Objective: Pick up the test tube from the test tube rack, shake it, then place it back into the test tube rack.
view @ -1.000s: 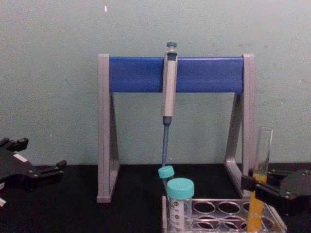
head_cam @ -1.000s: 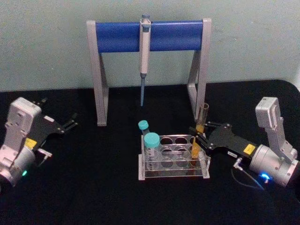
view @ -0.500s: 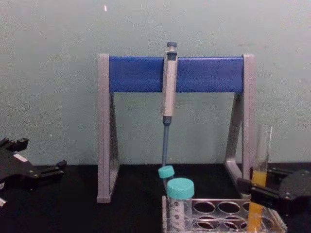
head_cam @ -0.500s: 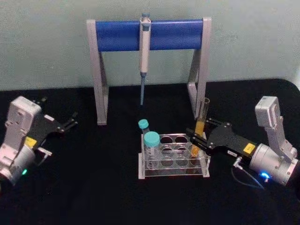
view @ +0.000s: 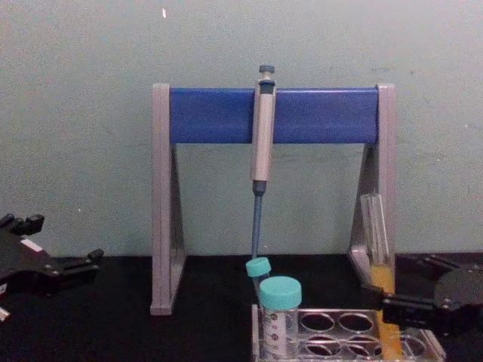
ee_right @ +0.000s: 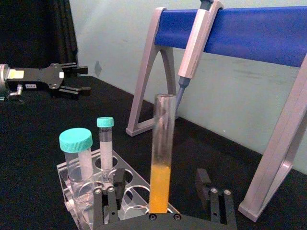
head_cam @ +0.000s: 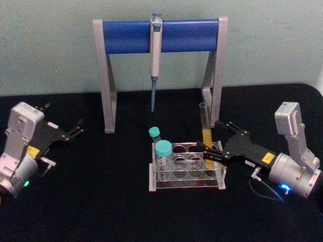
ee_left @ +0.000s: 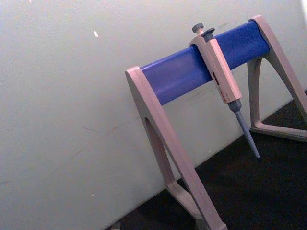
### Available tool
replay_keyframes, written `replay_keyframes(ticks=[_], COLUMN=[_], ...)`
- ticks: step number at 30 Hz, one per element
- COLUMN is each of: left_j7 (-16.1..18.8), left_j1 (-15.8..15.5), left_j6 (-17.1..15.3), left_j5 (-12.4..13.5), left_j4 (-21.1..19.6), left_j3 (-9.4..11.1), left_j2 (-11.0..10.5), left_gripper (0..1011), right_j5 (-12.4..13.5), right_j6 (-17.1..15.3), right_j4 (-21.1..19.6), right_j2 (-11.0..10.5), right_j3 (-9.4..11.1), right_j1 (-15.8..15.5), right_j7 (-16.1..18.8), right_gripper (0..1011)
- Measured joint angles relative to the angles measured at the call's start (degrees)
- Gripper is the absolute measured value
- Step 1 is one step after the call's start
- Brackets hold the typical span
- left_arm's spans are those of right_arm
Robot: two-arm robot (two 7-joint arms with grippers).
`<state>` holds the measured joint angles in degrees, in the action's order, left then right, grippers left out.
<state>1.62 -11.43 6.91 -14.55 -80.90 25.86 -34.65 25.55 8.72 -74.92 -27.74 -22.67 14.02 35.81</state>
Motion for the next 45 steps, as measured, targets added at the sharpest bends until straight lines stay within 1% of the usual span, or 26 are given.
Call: replay_keyframes(ticks=[1,2,3,18,21,28,31,32,34,35,38,39,40,41,42,43,45], left_j7=[0.00,0.00,0.00,0.00,0.00,0.00,0.00,0.00,0.00,0.00,0.00,0.00,0.00,0.00,0.00,0.00,0.00], left_j1=[0.00,0.00,0.00,0.00,0.00,0.00,0.00,0.00,0.00,0.00,0.00,0.00,0.00,0.00,0.00,0.00,0.00], left_j6=[0.00,0.00,0.00,0.00,0.00,0.00,0.00,0.00,0.00,0.00,0.00,0.00,0.00,0.00,0.00,0.00,0.00], left_j5=[0.00,0.00,0.00,0.00,0.00,0.00,0.00,0.00,0.00,0.00,0.00,0.00,0.00,0.00,0.00,0.00,0.00], left_j4=[0.00,0.00,0.00,0.00,0.00,0.00,0.00,0.00,0.00,0.00,0.00,0.00,0.00,0.00,0.00,0.00,0.00], left_j3=[0.00,0.00,0.00,0.00,0.00,0.00,0.00,0.00,0.00,0.00,0.00,0.00,0.00,0.00,0.00,0.00,0.00], left_j2=[0.00,0.00,0.00,0.00,0.00,0.00,0.00,0.00,0.00,0.00,0.00,0.00,0.00,0.00,0.00,0.00,0.00], left_gripper=[1001,1002,1001,1001,1001,1002,1001,1001,1001,1001,1001,1001,1001,1001,1001,1002,1001], right_j5=[0.01,0.01,0.02,0.09,0.83,3.86,4.78,4.78,5.39,5.72,5.81,5.47,5.19,4.42,4.02,3.21,2.52], right_j6=[0.01,0.00,0.00,0.00,0.03,-0.38,-0.42,-0.42,-0.43,-0.58,-0.88,-1.18,-1.32,-1.75,-2.00,-2.46,-2.97], right_j4=[0.00,0.00,0.00,-0.05,-1.57,-5.62,-7.54,-7.54,-9.00,-9.94,-11.23,-11.96,-12.28,-12.84,-13.06,-13.33,-13.38], right_j2=[0.00,0.00,0.00,0.00,-0.27,-1.39,-1.99,-1.99,-2.39,-2.58,-2.68,-2.64,-2.59,-2.34,-2.17,-1.73,-1.18], right_j3=[0.00,0.00,0.00,0.02,0.64,2.56,3.41,3.41,4.29,5.04,6.02,6.62,6.88,7.42,7.65,8.14,8.59], right_j1=[0.00,0.00,0.00,-0.02,-0.86,-3.56,-5.02,-5.02,-6.27,-7.24,-8.54,-9.33,-9.64,-10.26,-10.52,-10.90,-11.09], right_j7=[0.00,0.00,0.00,0.00,-0.03,-0.08,-0.65,-0.65,-1.56,-2.61,-4.61,-6.54,-7.26,-9.16,-10.04,-11.76,-13.39], right_gripper=[964,964,1000,1000,1000,1000,1000,1000,1000,1000,1000,1000,1000,1000,1000,1000,1000])
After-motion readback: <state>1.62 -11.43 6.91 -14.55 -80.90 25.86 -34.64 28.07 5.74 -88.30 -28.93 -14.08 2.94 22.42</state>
